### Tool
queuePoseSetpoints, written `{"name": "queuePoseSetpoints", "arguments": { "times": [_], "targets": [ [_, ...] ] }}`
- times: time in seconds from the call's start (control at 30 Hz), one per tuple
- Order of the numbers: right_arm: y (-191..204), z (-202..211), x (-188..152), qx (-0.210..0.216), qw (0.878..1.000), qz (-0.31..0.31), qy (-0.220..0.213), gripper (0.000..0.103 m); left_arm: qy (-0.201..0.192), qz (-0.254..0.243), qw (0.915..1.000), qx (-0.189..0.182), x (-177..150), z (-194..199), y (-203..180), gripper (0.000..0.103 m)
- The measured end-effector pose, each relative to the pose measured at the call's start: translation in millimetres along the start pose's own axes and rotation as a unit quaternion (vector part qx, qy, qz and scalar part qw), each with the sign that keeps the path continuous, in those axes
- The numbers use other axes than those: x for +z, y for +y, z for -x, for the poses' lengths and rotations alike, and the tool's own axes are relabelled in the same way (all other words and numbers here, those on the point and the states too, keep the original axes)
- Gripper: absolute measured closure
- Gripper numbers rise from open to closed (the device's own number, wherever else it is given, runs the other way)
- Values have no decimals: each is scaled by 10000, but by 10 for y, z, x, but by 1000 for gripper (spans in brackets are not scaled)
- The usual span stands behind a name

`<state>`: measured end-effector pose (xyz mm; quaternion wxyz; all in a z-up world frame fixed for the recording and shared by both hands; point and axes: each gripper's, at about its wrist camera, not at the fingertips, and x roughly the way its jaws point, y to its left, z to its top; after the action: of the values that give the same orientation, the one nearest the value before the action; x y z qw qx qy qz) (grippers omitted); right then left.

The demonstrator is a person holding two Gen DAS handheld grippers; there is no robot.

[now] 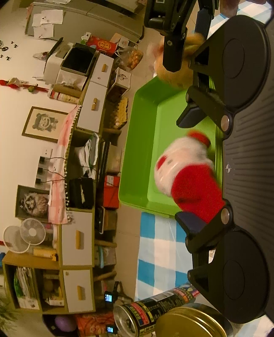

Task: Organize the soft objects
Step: 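Carry both plushes into the green bin and open both tools, then move both open tools from the bin back over the pile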

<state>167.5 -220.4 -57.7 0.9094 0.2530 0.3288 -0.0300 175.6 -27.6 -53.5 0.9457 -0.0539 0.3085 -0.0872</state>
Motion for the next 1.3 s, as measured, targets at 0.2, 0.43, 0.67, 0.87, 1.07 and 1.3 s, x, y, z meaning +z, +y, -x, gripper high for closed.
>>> {"name": "queuePoseSetpoints", "arguments": {
  "times": [0.2, 0.43, 0.67, 0.87, 1.07, 1.3],
  "targets": [
    [1, 64, 28, -35, 10000, -20, -19, 52, 57, -104, 9999, -18, 9, 49, -23, 9],
    [-59, 196, 65, -85, 9999, -132, -20, 51, 109, -35, 9999, -46, 13, 171, 49, 5],
    [-45, 376, 54, -3, 10000, 54, -4, 51, 160, 48, 9997, -176, 13, 340, 140, 5],
    [-52, 513, 23, 7, 9997, 218, 51, 51, 124, -177, 9995, -228, -52, 549, 175, 5],
    [-126, 618, -56, 56, 9994, 290, 202, 50, 124, -335, 9986, -394, -133, 796, 255, 5],
    [-202, 838, -204, 211, 9972, 662, 278, 50, 117, -468, 9973, -550, -271, 1059, 393, 5]
  ]
}}
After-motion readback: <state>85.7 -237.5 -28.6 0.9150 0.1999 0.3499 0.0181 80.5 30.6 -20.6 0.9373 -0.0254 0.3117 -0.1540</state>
